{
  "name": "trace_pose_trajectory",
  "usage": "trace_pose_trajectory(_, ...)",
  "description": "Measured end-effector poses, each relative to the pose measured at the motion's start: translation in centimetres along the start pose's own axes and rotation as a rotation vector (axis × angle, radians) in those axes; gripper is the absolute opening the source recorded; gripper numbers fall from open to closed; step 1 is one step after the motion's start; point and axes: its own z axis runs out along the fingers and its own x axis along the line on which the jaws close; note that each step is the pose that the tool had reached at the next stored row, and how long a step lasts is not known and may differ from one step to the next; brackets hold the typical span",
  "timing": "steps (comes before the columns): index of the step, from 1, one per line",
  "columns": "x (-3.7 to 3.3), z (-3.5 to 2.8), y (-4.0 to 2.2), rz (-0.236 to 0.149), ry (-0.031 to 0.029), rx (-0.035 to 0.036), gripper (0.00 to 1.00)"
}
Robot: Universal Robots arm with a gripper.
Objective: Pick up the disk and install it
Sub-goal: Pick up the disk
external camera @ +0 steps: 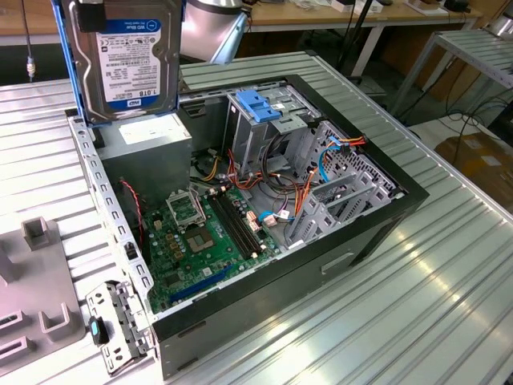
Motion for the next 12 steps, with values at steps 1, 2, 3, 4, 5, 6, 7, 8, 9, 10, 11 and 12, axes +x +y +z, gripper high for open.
trace_pose_trajectory(1,0.0,0.0,-0.14,0.0,0.0001,0.0,0.37)
trace_pose_trajectory(2,0.0,0.0,-0.27,0.0,0.0001,0.0,0.37)
trace_pose_trajectory(3,0.0,-0.01,-0.38,0.0,0.0001,-0.0001,0.37)
trace_pose_trajectory(4,0.0,-0.01,-0.55,0.0,0.0001,-0.0001,0.37)
trace_pose_trajectory(5,0.0,-0.01,-0.81,0.0,0.0001,-0.0001,0.37)
trace_pose_trajectory(6,-0.01,-0.01,-0.97,0.0,0.0001,-0.0001,0.37)
trace_pose_trajectory(7,-0.01,-0.01,-1.16,0.0,0.0001,-0.0001,0.37)
trace_pose_trajectory(8,-0.01,-0.01,-1.38,0.0,0.0001,0.0,0.37)
trace_pose_trajectory(9,-0.01,-0.01,-1.59,0.0,0.0,-0.0001,0.37)
trace_pose_trajectory(10,-0.02,-0.01,-1.7,0.0,0.0001,-0.0001,0.37)
trace_pose_trajectory(11,-0.02,-0.01,-1.8,0.0,0.0001,0.0,0.37)
trace_pose_trajectory(12,-0.02,-0.01,-1.93,0.0,0.0001,-0.0001,0.37)
